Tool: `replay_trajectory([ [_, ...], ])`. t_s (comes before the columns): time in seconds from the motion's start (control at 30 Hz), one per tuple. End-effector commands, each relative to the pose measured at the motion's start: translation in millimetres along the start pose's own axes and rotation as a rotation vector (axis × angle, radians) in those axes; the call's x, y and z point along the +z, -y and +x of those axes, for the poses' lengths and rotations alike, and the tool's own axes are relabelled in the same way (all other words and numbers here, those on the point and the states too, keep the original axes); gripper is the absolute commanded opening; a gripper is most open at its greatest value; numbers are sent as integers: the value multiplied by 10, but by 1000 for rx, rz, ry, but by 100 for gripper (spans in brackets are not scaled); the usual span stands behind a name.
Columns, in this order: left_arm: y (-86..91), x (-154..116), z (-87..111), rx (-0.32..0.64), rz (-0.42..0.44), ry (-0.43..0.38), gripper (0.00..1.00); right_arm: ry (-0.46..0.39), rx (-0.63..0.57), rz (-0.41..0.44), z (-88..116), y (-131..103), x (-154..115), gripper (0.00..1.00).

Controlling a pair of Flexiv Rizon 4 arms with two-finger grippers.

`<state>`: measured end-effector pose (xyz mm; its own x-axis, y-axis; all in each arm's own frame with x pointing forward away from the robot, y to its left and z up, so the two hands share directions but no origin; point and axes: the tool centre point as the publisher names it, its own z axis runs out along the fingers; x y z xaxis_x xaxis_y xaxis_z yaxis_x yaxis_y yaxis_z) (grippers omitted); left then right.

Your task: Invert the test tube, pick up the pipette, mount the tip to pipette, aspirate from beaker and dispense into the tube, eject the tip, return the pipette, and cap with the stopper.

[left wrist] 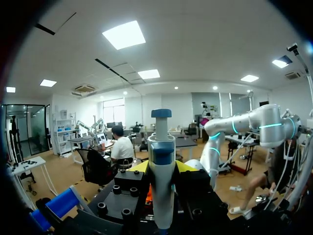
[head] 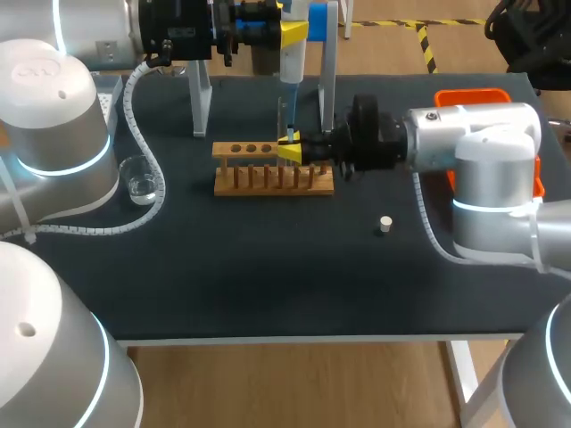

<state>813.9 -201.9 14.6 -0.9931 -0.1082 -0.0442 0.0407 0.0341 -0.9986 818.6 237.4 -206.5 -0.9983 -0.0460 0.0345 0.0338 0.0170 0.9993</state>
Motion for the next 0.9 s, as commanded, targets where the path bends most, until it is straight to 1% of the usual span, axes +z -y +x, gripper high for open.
replay_trajectory([
  [0.03, 6, 1, -4, 0, -1, -1, 0, 1, 1, 2, 2, -9, -9, 0],
  [0.9, 6, 1, -4, 0, -1, -1, 0, -7, -1, -6, 52, -77, -10, 0],
])
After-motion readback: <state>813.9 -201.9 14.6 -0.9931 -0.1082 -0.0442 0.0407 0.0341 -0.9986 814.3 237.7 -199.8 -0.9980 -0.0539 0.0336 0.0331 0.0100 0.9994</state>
